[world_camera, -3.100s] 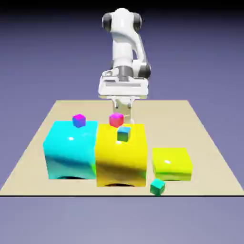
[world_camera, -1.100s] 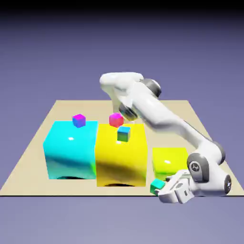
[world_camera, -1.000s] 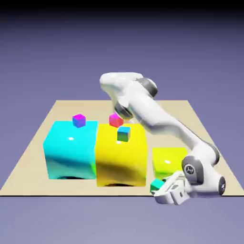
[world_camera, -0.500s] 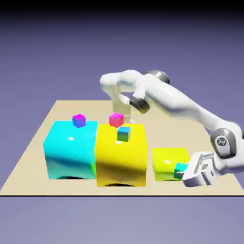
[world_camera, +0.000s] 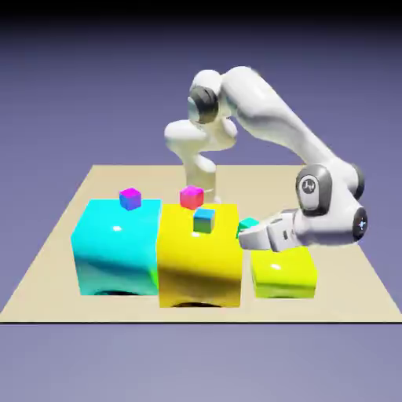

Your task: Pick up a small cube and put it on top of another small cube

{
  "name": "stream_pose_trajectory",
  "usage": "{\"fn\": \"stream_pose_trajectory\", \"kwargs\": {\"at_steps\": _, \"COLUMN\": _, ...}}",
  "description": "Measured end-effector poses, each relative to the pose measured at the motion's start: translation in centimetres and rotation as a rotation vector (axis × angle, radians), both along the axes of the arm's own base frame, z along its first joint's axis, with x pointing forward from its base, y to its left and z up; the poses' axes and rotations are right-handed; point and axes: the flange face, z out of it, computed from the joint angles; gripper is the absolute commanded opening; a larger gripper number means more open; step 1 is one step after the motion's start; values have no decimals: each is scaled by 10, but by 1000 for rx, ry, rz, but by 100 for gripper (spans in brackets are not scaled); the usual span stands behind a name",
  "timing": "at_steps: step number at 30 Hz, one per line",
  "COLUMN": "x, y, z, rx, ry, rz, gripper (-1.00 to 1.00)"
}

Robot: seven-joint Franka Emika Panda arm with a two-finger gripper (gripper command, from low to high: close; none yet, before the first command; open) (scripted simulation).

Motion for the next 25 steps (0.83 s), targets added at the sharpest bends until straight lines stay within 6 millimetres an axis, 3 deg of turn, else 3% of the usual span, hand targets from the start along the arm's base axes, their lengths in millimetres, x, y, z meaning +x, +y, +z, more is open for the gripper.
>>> {"fn": "stream_pose_trajectory", "kwargs": {"at_steps": 7, "x": -46, "y": -94, "z": 42, "rx": 21, "ry": -20, "rz": -328, "gripper": -100}}
{"fn": "stream_pose_trajectory", "kwargs": {"at_steps": 15, "x": -125, "y": -209, "z": 73, "rx": 139, "ry": -57, "rz": -871, "gripper": -100}}
{"fn": "stream_pose_trajectory", "kwargs": {"at_steps": 17, "x": -126, "y": -206, "z": 72, "rx": 141, "ry": -57, "rz": -880, "gripper": -100}}
{"fn": "stream_pose_trajectory", "kwargs": {"at_steps": 22, "x": -164, "y": -210, "z": 32, "rx": 141, "ry": -59, "rz": -909, "gripper": -100}}
{"fn": "stream_pose_trajectory", "kwargs": {"at_steps": 23, "x": -170, "y": -208, "z": 27, "rx": 141, "ry": -59, "rz": -909, "gripper": 100}}
{"fn": "stream_pose_trajectory", "kwargs": {"at_steps": 25, "x": -169, "y": -197, "z": 27, "rx": 141, "ry": -57, "rz": -877, "gripper": 100}}
